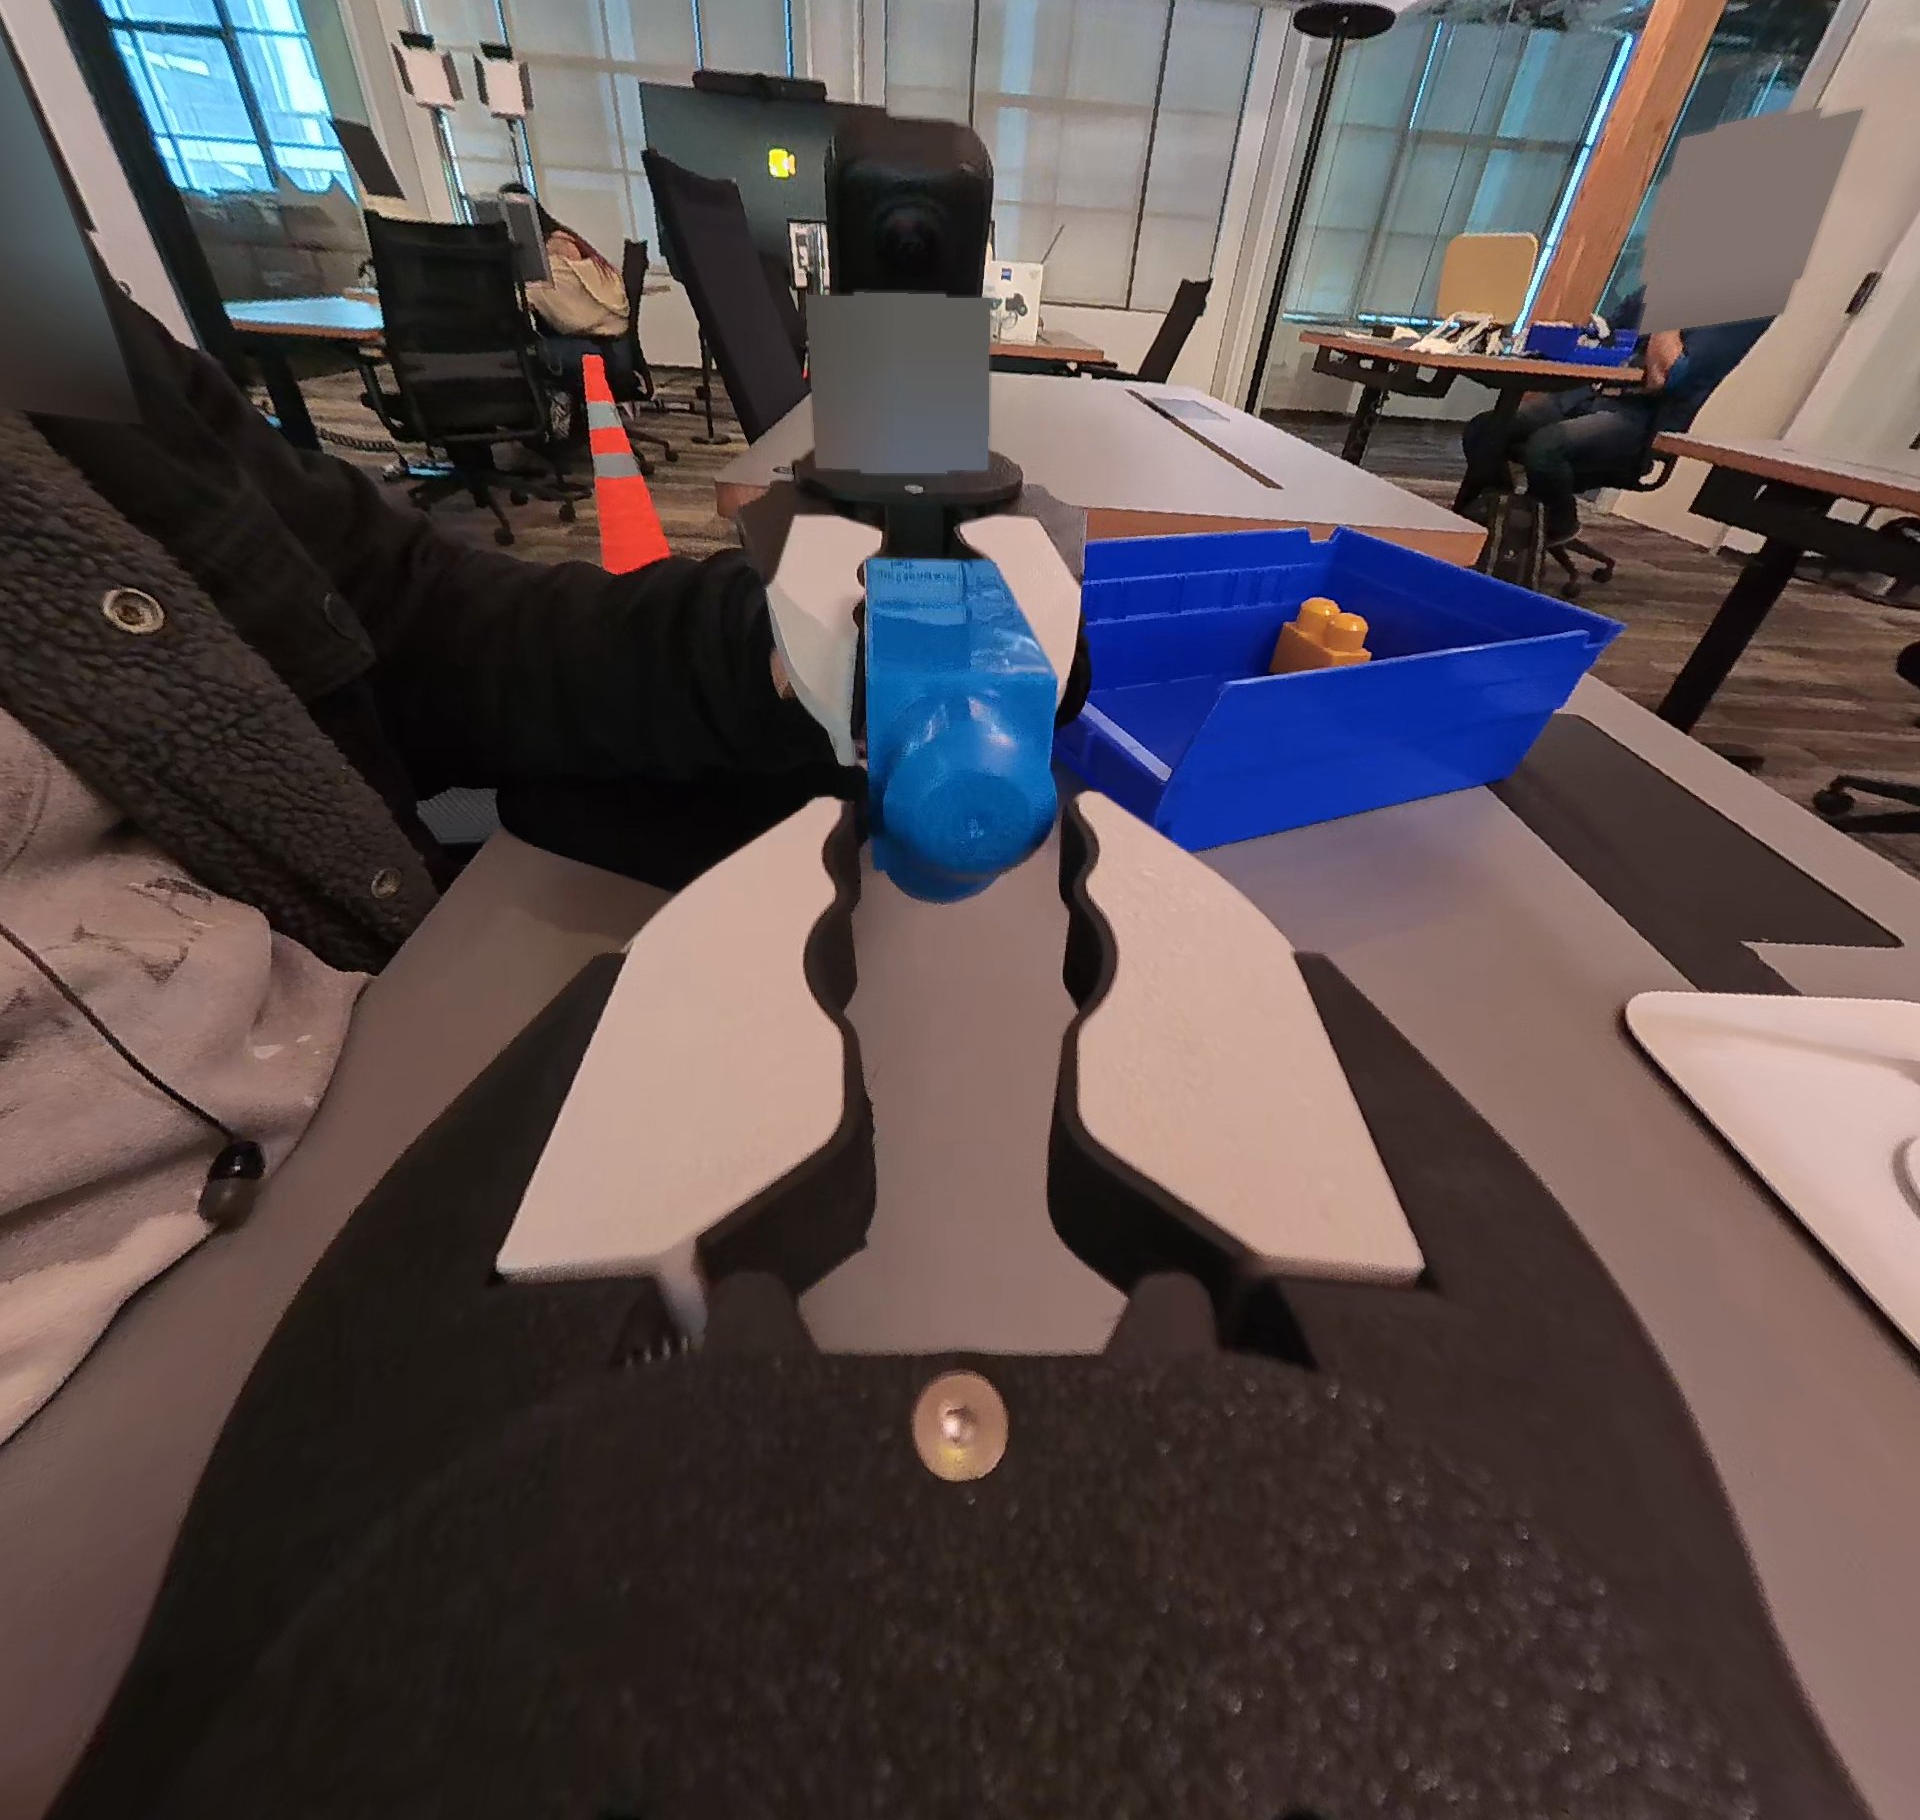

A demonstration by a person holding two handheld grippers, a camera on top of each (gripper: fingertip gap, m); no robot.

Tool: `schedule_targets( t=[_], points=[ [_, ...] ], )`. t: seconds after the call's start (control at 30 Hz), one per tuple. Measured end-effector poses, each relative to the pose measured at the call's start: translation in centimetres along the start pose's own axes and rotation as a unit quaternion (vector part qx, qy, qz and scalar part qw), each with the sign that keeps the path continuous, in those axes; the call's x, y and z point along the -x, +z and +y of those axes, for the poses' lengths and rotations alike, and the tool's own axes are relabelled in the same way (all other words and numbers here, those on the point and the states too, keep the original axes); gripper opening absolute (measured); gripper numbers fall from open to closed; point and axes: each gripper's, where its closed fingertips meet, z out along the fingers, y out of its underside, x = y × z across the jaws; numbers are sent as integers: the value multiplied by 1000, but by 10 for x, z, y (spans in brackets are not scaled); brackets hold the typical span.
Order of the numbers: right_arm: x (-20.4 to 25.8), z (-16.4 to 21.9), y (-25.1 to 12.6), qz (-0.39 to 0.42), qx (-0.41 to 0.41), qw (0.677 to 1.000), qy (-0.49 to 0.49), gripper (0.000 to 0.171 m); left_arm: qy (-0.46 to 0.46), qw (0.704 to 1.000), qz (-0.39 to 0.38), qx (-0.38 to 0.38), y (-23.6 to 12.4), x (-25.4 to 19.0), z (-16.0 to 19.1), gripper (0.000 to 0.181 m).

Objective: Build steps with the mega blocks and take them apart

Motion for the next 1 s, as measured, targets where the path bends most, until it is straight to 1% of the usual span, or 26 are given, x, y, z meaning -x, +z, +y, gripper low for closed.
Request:
schedule_targets(
  t=[0.2,0.37,0.43,0.47,0.53,0.6,0.67,0.77,0.87,1.0],
  points=[
    [4,-5,0,-2,-1,1000,-7,32,-2,1000,8,2,4,-3,3,37],
    [4,-7,-4,3,45,999,-15,32,-3,1000,2,7,9,-2,6,37],
    [0,-15,-11,15,59,998,-30,32,-5,1000,1,-2,8,-2,3,49],
    [-3,-22,-19,23,66,997,-37,32,-10,1000,-5,-7,7,1,1,51],
    [-14,-37,-41,48,91,993,-56,32,-14,999,-24,-16,3,8,-2,51],
    [-30,-51,-70,84,145,983,-78,32,-20,998,-44,-27,-1,16,-6,47],
    [-48,-64,-105,120,208,966,-92,32,-28,997,-60,-33,-5,23,-7,42],
    [-78,-80,-163,177,295,933,-102,32,-43,995,-74,-44,-9,30,-9,37],
    [-103,-83,-219,228,371,896,-85,32,-53,993,-97,-50,-13,39,-9,29],
    [-125,-68,-284,269,449,851,-43,32,-47,988,-139,-56,-21,51,-10,15]
  ],
)
